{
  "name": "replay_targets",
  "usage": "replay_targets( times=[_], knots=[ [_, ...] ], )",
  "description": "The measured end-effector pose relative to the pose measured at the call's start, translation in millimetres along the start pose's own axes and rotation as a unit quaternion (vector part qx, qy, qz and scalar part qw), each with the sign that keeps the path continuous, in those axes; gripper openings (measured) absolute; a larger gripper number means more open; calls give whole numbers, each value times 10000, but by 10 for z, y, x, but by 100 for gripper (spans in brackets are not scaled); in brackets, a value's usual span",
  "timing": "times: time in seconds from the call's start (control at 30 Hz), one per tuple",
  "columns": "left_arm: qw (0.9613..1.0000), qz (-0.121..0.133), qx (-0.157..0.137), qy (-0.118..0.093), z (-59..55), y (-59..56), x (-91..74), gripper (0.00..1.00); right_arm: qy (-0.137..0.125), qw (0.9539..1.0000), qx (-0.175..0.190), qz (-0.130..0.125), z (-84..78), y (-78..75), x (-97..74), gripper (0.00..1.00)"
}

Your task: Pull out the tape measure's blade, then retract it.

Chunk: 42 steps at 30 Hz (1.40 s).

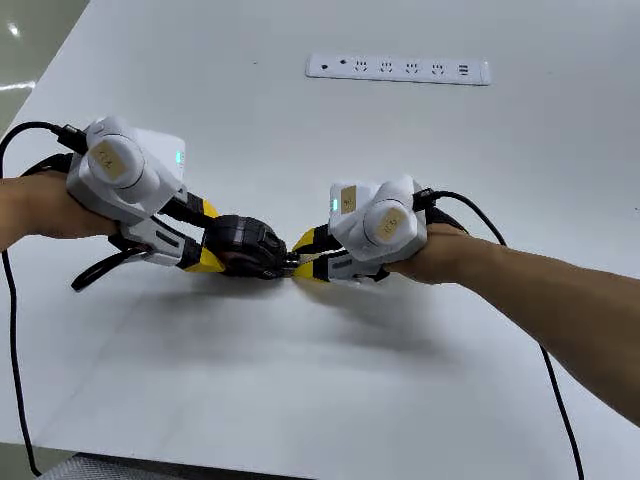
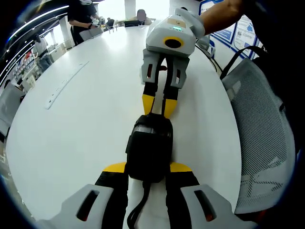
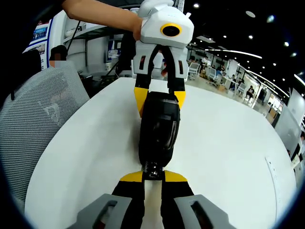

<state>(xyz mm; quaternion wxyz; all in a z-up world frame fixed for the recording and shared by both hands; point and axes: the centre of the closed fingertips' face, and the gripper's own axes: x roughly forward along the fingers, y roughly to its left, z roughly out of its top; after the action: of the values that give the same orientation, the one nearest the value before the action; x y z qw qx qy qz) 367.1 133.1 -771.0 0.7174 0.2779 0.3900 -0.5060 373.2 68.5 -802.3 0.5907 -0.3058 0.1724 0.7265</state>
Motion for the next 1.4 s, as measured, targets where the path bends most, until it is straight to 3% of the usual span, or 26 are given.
replay_targets(
  times=[1.4],
  knots=[
    [10000,19,-94,6,6,-29,-11,24,204,9997,119,-79,-268,20,-327,8]
  ],
)
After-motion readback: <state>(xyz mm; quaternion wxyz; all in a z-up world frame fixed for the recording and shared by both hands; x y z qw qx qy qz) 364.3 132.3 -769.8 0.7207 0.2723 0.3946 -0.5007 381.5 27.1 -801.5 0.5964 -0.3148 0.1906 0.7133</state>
